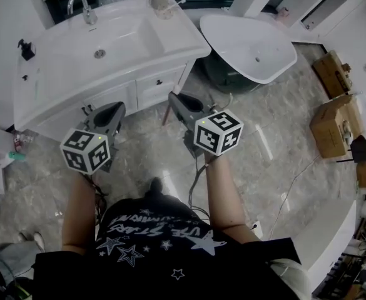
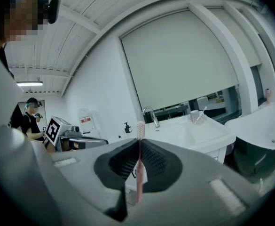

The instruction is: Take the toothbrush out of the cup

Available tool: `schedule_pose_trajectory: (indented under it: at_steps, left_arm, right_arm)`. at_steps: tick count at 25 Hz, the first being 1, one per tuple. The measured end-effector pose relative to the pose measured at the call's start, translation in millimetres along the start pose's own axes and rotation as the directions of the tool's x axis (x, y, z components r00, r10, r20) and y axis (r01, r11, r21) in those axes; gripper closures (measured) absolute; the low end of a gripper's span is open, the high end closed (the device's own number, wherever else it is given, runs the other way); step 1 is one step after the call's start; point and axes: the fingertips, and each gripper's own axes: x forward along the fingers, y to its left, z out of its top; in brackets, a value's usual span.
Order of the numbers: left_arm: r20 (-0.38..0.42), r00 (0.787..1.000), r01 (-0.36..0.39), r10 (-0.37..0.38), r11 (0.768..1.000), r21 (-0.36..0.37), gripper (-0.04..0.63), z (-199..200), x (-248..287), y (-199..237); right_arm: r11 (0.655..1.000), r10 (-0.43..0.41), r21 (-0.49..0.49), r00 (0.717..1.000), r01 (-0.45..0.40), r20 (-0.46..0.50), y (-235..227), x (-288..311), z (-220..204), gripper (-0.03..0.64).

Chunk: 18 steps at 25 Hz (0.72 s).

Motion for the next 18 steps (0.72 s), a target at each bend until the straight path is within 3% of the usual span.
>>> schedule_pose_trajectory:
  at_steps: [18]
  left_arm:
    - [-0.025, 0.993, 0.112, -0.111, 0.994, 0.016, 0.588, -38.7, -123.8, -10.2]
  right_arm:
    - [0.997, -0.077, -0.021, 0.997, 0.077, -0.024, 139.6, -21.7, -41.6, 0.604]
